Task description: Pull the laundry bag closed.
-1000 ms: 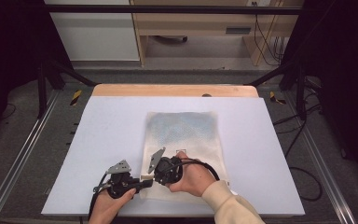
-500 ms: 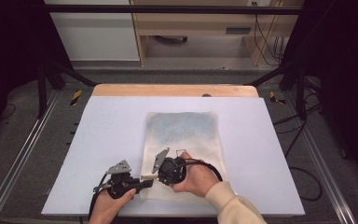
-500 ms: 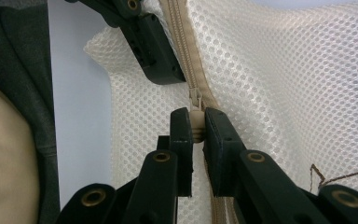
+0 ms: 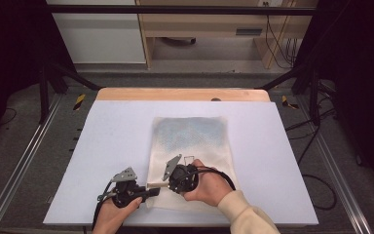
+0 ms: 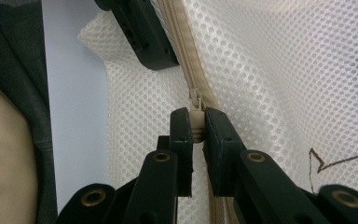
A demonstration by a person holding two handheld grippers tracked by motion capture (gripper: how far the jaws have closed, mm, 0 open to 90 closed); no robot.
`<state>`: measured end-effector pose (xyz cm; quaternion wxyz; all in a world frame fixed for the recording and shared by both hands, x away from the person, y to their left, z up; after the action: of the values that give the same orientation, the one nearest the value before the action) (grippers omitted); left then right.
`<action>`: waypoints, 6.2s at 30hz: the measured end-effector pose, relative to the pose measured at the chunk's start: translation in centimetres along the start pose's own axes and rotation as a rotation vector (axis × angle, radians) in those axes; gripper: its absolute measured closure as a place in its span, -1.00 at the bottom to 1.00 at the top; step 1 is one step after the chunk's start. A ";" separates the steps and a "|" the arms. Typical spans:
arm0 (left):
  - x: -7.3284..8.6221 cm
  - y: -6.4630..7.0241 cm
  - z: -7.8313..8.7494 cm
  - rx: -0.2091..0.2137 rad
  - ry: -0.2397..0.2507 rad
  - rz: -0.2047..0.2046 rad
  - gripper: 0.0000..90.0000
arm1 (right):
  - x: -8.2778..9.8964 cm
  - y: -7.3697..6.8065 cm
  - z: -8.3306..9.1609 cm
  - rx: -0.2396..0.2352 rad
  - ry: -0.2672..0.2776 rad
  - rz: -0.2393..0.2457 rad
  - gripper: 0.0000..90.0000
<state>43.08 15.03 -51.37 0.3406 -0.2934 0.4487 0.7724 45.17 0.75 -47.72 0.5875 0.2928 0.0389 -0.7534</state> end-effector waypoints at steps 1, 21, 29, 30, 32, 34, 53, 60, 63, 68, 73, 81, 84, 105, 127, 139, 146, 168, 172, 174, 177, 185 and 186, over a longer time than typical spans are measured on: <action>0.0 0.0 0.0 0.001 0.000 0.000 0.89 | 0.1 0.0 0.0 -0.003 -0.003 -0.012 0.83; 0.1 0.0 -0.1 0.000 0.000 0.002 0.89 | 1.9 0.6 0.8 0.010 -0.004 -0.041 0.83; 0.1 0.0 -0.1 -0.001 0.000 -0.001 0.89 | 2.6 0.8 1.2 0.015 -0.005 -0.050 0.83; 0.1 0.0 -0.1 -0.001 0.000 -0.001 0.89 | 2.6 0.9 1.2 0.015 -0.006 -0.054 0.83; 0.1 0.0 -0.1 -0.001 -0.002 -0.002 0.89 | 2.8 0.9 1.2 0.016 -0.007 -0.054 0.83; 0.1 0.0 -0.1 -0.002 -0.004 -0.003 0.89 | 2.8 0.8 1.2 0.014 -0.006 -0.056 0.83; 0.0 0.0 0.0 -0.005 0.003 -0.005 0.89 | 3.5 1.2 1.6 0.022 -0.004 -0.071 0.83; 0.0 0.0 0.0 -0.003 0.002 -0.003 0.89 | 3.8 1.2 1.7 0.024 -0.006 -0.069 0.83; 0.0 0.0 0.0 -0.004 0.002 -0.003 0.89 | 3.9 1.3 1.8 0.027 -0.007 -0.072 0.83; 0.0 0.0 0.0 -0.004 0.001 -0.003 0.89 | 4.2 1.4 2.0 0.030 -0.009 -0.076 0.83; 0.0 0.0 0.0 -0.005 0.002 -0.003 0.89 | 4.4 1.5 2.1 0.031 -0.014 -0.081 0.83; 0.1 0.0 0.0 -0.008 0.000 -0.003 0.89 | 4.9 1.6 2.3 0.034 -0.016 -0.084 0.83; 0.1 -0.1 0.0 -0.007 0.001 -0.003 0.89 | 5.1 1.7 2.4 0.035 -0.018 -0.083 0.83; 0.1 0.0 0.0 -0.008 0.001 -0.005 0.89 | 5.7 1.9 2.8 0.038 -0.015 -0.096 0.83; 0.1 0.0 0.0 -0.010 0.002 -0.005 0.89 | 6.5 2.2 3.1 0.044 -0.028 -0.102 0.83; 0.1 0.0 0.0 -0.012 0.001 -0.005 0.89 | 7.7 2.5 3.9 0.056 -0.033 -0.123 0.83; 0.1 0.1 0.0 -0.009 0.002 -0.005 0.89 | 8.1 2.5 4.3 0.058 -0.038 -0.127 0.83; 0.1 0.2 -0.1 -0.009 -0.003 -0.010 0.89 | 9.6 2.9 5.5 0.069 -0.044 -0.146 0.83; 0.1 0.2 -0.1 -0.014 -0.008 -0.013 0.89 | 9.9 3.0 5.6 0.069 -0.049 -0.155 0.83; 0.1 0.3 -0.1 -0.015 -0.007 -0.013 0.89 | 10.0 3.0 5.7 0.071 -0.046 -0.159 0.83; 0.1 0.3 -0.1 -0.012 -0.005 -0.013 0.89 | 10.3 2.9 5.9 0.073 -0.049 -0.162 0.83; 0.2 0.4 -0.2 -0.015 -0.006 -0.013 0.89 | 10.9 3.0 6.4 0.076 -0.052 -0.176 0.83; 0.2 0.4 -0.2 -0.014 -0.006 -0.012 0.89 | 11.0 3.0 6.4 0.076 -0.053 -0.179 0.83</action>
<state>42.72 14.76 -51.40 0.3444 -0.2962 0.4403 0.7745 43.87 -12.25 -46.90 0.5073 0.2901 0.0204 -0.8112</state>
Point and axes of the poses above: each handheld gripper's, and its own axes: z roughly backward along the jaws, x roughly out of its underside, y roughly to its right, the point moved 6 cm from there along -z, roughly forward along the jaws, and after that the axes turned 14 degrees about x, right-handed, at the moved point
